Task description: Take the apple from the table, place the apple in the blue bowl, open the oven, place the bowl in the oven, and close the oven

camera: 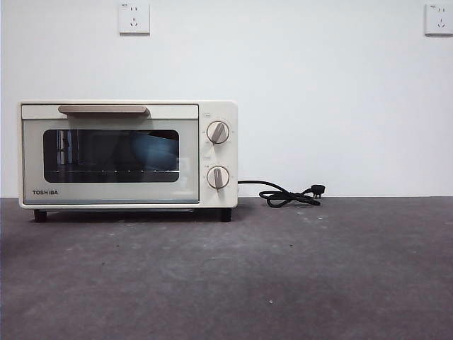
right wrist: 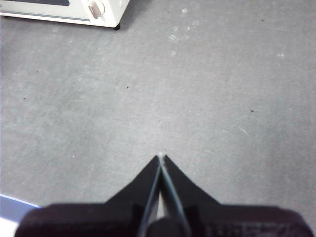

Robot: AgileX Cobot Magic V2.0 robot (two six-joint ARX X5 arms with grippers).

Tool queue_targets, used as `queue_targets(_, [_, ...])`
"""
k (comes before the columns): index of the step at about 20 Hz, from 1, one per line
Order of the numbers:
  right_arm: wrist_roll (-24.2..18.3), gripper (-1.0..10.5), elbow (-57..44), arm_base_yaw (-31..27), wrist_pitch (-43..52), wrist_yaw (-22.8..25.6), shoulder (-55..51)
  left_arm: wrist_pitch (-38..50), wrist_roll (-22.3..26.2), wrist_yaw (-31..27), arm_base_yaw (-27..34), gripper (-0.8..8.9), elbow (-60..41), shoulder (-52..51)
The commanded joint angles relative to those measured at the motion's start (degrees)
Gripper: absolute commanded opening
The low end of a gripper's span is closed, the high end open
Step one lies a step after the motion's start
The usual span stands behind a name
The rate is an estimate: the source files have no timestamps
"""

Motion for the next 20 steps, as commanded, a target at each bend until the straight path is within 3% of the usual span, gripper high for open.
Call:
queue_targets(1, [0.4,0.0,-0.5,0.0,0.3,0.2,0.0,15.0,5.1,-0.5,-1.7,-0.04,-9.6,-4.2])
queue_targets(5, [0.4,0.0,-0.5,0.0,0.3,0.2,0.0,49.0,3.7,-0.6,-5.7,-0.03,-40.4,-16.3])
queue_targets(7, [0.4,0.0,-0.5,0.0,0.3,0.2,0.0,55.9,-0.3,-1.8,-5.9,-0.03,-51.3,-21.6])
queue_targets(10, [0.4,0.0,-0.5,0.0,0.3,0.2,0.0,55.6,-1.3,-11.2,-8.1,-0.03,-60.5,-28.3])
queue_targets(12, [0.4,0.0,-0.5,0.0,0.3,0.2,0.0,55.6,-2.2,-13.1,-10.0,-0.03,-64.2,-31.8])
queue_targets(18, [0.4,0.0,-0.5,0.0,0.3,0.2,0.0,45.1,-1.4,-17.7,-11.1,-0.03,-64.9,-34.1])
queue_targets(20, [0.4,0.0,-0.5,0.0,0.3,0.2,0.0,45.2,-4.7,-17.1,-12.1,-0.03,-64.9,-34.1])
